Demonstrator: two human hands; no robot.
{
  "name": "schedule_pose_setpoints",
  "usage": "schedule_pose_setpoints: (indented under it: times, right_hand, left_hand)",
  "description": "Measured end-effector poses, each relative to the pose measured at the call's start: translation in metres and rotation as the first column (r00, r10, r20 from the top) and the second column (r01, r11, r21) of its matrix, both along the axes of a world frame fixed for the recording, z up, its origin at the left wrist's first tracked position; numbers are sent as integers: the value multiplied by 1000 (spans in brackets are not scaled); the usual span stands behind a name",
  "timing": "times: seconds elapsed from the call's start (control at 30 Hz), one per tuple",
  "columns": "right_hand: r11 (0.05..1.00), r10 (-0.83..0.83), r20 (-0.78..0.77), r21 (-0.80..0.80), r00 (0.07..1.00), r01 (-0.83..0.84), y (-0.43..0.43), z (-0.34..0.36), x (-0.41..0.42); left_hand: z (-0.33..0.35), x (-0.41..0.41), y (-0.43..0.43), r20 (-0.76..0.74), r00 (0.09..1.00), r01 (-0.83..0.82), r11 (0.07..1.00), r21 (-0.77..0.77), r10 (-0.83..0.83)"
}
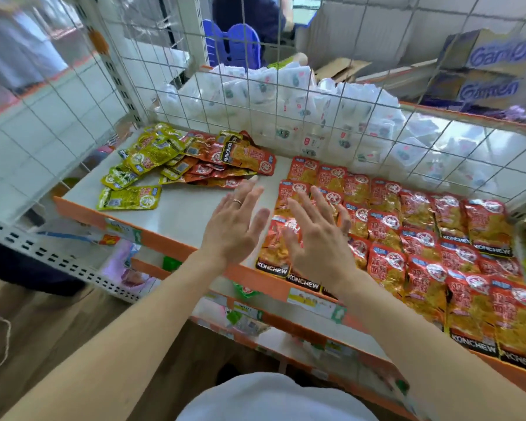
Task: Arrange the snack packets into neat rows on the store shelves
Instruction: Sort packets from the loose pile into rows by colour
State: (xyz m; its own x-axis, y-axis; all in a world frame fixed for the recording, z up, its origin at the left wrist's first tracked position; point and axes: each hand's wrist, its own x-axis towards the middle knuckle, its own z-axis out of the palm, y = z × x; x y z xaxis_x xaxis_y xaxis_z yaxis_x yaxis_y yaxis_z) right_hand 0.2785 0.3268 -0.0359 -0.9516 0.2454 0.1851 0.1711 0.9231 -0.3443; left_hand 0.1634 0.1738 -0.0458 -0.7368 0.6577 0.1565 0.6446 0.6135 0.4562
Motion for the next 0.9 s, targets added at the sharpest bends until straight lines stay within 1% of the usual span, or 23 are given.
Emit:
schedule_pose_setpoints:
  times: [0.07,0.17,0.3,0.4,0.57,0.73,0.9]
  right_hand:
    - [998,27,-9,-53,1000,-27,2,10,-13]
    - [993,73,0,-92,997,-73,-3,19,-31]
    - [979,168,12,-119,986,-165,-19,21,-47]
    - [967,230,25,-121,973,-225,-36,23,-58]
    - [960,269,65,-101,961,-262,-69,20,-93]
    - [960,267,109,-116,958,-254,-109,22,-136]
    - [979,200,91,-51,976,-196,-134,25,-180]
  left_hand:
    - [10,0,-8,-53,996,-68,997,26,69]
    - [18,3,-28,-103,983,-152,988,22,153]
    - [20,6,-64,-118,941,-312,949,51,316]
    - [17,1,-89,-107,918,-378,924,59,383]
    - [10,-29,-126,-106,901,-418,907,43,420]
    - [10,-68,-162,-88,902,-416,906,79,422]
    - [7,-119,-187,-107,918,-382,924,27,383]
